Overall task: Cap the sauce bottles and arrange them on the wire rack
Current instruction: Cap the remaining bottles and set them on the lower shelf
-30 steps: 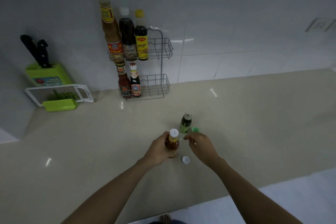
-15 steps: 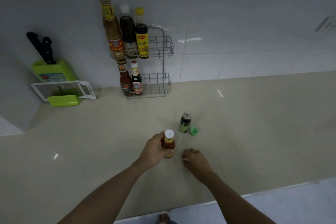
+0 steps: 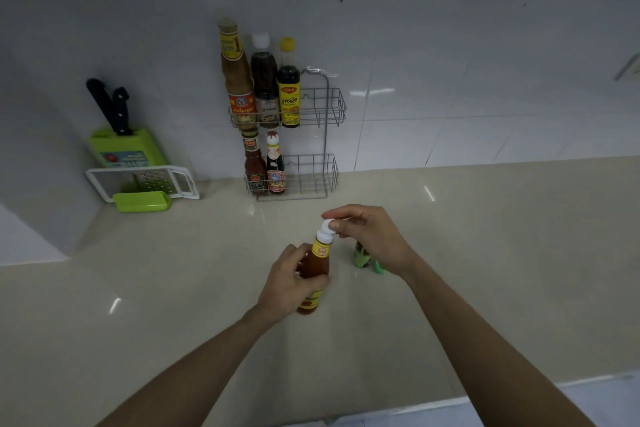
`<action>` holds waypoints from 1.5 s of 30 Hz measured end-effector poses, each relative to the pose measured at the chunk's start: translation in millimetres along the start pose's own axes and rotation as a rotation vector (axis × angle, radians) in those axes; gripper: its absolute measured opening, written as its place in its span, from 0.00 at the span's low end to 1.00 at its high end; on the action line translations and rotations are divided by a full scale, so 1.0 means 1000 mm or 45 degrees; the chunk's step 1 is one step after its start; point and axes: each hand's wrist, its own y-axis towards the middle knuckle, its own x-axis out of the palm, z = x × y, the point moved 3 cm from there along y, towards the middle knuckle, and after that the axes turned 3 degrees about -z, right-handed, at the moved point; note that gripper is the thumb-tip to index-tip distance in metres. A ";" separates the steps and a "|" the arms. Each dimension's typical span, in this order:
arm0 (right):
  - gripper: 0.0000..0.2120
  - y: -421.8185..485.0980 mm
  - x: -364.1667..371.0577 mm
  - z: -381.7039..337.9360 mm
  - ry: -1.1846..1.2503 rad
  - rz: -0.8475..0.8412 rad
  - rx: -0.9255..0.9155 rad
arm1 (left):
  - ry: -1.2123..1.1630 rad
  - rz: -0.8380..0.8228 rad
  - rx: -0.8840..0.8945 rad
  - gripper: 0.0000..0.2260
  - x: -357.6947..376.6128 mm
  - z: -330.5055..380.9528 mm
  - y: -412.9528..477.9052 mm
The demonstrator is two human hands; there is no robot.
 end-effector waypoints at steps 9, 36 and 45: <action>0.09 0.022 -0.001 -0.042 -0.421 -0.334 -0.122 | -0.217 -0.256 -0.084 0.18 -0.027 0.020 -0.001; 0.14 0.026 -0.002 -0.088 -0.249 -0.742 -0.072 | -0.774 -0.788 -0.073 0.13 -0.037 0.043 -0.010; 0.09 0.033 0.013 -0.096 -0.727 -0.596 -0.215 | -0.805 -0.693 -0.114 0.13 -0.043 0.045 -0.004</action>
